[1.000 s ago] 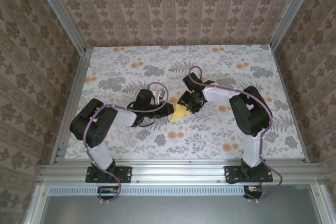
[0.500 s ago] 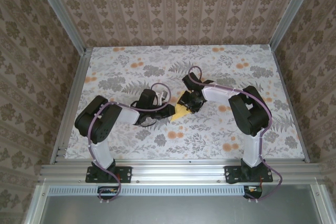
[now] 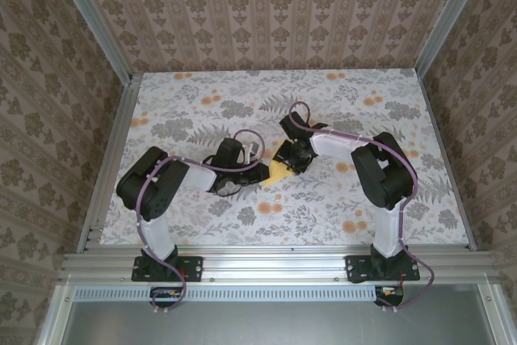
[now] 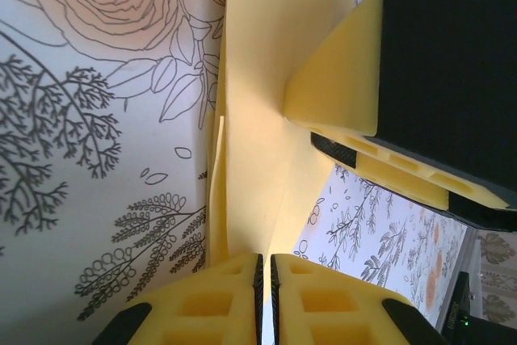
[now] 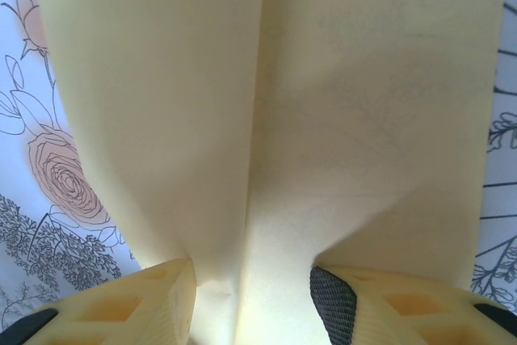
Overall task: Fold a paper plane with a square sheet of paper (pick it up from the middle)
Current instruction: Fourth fold the wing at the center of the table.
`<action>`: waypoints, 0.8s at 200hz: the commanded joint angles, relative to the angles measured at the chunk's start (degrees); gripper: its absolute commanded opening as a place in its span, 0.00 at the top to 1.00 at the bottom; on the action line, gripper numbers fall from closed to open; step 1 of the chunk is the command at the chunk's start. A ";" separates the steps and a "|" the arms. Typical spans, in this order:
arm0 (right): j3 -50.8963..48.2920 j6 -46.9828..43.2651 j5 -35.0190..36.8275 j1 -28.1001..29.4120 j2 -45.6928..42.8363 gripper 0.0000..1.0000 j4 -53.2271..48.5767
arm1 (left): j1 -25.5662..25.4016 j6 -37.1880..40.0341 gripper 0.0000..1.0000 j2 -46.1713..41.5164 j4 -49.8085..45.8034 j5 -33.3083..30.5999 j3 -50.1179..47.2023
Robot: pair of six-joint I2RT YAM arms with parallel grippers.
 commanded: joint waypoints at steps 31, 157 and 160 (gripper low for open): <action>-5.84 2.36 8.64 -0.31 8.42 0.51 -12.65 | -0.16 1.81 0.85 -0.95 -2.73 -2.16 0.73; -5.91 4.70 7.33 -0.40 10.65 0.48 -12.74 | -0.42 1.50 0.79 -7.00 -0.24 -2.11 -1.73; -5.89 4.70 7.35 -0.40 10.71 0.48 -12.71 | -0.50 1.57 0.79 -7.29 -0.18 -2.16 -1.92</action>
